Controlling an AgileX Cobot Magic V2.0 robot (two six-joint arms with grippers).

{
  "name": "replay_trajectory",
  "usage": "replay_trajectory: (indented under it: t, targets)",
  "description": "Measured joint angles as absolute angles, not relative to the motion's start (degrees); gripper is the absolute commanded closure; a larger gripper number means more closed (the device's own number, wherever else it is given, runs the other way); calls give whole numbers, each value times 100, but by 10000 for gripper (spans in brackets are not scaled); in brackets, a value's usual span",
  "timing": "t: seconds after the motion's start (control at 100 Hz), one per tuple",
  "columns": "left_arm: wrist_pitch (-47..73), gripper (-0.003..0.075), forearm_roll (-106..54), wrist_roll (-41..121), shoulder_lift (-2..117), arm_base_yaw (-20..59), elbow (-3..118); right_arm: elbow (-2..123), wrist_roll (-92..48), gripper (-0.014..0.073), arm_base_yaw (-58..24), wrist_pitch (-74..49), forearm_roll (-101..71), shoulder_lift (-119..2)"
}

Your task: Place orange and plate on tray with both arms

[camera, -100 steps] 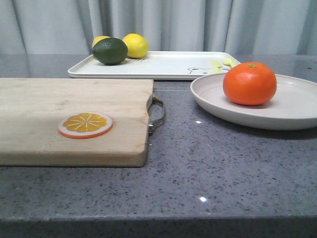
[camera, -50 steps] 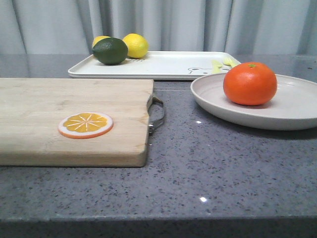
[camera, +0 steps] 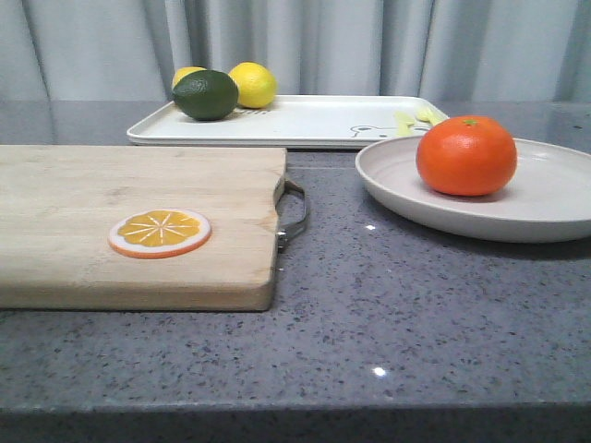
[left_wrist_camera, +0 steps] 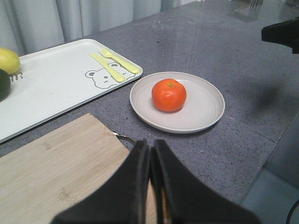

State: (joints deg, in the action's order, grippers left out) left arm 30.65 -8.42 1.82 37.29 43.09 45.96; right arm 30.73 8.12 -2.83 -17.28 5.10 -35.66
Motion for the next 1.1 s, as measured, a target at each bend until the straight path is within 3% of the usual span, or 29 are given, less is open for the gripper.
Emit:
replay_trajectory:
  t: [0.1, 0.29, 0.37, 0.68, 1.1]
  targets:
    - [3065, 740, -833, 182, 3729, 4309, 4596, 3075, 812, 561, -283, -1767, 471, -3802]
    - [3065, 740, -819, 182, 3729, 4309, 4596, 3446, 812, 235, -427, -2356, 440, -4278]
    - [3065, 740, -819, 182, 3729, 4309, 4596, 3739, 812, 164, -503, -2753, 436, -4621]
    - [3065, 740, -819, 182, 3729, 4309, 4596, 4991, 812, 157, -525, -4110, 304, -6260]
    - [3065, 740, -815, 182, 3729, 4309, 4596, 6249, 812, 158, -525, -4765, -151, -8035]
